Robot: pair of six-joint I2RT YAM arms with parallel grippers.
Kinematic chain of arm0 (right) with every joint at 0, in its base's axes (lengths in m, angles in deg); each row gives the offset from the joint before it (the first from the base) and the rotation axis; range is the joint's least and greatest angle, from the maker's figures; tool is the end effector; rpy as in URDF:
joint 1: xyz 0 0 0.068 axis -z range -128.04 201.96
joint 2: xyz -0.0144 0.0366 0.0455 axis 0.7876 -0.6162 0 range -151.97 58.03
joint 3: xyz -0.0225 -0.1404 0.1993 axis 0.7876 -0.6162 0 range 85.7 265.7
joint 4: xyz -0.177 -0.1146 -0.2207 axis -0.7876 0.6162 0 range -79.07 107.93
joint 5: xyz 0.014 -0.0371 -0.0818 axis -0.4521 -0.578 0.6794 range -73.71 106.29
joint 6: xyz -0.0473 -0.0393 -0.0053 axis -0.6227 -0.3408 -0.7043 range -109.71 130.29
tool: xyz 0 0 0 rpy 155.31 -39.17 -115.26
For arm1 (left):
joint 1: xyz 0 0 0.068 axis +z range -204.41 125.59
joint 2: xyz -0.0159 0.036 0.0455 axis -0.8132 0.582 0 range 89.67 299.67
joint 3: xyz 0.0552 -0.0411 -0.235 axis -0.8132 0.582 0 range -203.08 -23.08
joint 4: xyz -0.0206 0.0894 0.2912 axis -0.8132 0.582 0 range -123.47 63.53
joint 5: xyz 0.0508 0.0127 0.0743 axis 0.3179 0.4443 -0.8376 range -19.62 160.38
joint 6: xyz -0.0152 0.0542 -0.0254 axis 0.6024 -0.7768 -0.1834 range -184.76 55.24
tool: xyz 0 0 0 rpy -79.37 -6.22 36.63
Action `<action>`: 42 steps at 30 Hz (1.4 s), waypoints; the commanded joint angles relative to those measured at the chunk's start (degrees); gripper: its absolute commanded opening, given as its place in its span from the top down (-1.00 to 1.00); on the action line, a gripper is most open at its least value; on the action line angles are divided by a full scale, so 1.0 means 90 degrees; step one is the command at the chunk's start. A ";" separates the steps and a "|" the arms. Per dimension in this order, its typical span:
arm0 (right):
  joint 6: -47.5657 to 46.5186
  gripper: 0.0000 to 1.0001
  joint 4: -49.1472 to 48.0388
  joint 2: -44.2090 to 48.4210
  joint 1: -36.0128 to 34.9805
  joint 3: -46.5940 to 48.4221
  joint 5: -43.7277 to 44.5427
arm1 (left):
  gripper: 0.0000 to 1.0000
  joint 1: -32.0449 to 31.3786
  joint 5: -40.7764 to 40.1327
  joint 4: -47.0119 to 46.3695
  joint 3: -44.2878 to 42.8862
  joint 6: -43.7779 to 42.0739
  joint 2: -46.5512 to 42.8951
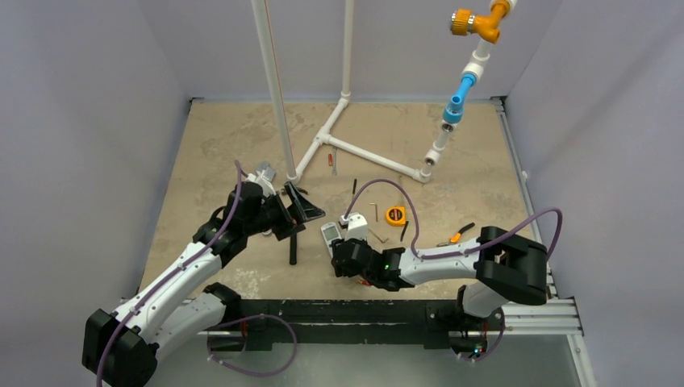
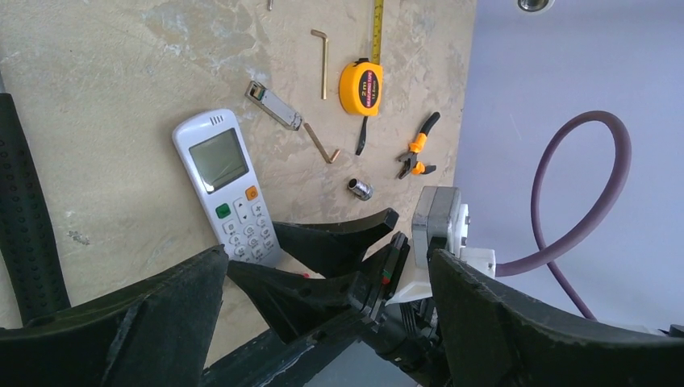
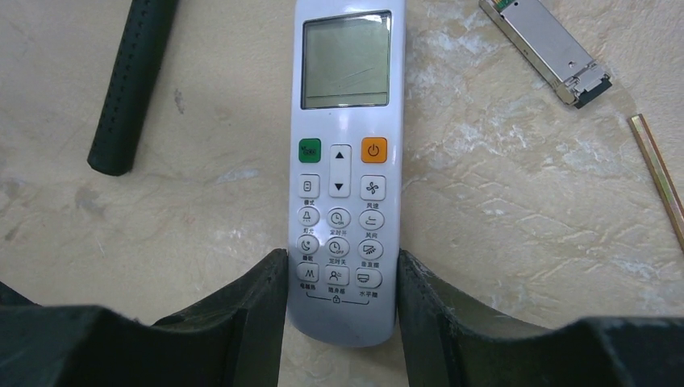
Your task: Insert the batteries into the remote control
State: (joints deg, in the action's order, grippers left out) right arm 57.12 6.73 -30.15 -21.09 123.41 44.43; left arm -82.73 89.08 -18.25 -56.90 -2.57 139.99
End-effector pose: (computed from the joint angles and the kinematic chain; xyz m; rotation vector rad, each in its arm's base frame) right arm 0.1154 0.3032 0.0787 -0.2967 2.2952 0.5107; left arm 0.2277 -0.1397 0.2069 -0.4807 2.3226 -1.2087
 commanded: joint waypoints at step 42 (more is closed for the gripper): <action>-0.0179 -0.13 -0.0008 0.0731 0.0735 -0.0732 -0.1008 | -0.84 -0.0033 0.0168 -0.0293 0.0086 -0.0006 0.0055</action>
State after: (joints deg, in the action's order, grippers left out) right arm 56.13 4.30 -21.12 -14.45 115.52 36.15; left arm -82.73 89.74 -19.06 -55.99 -2.57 140.71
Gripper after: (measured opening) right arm 0.576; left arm 0.923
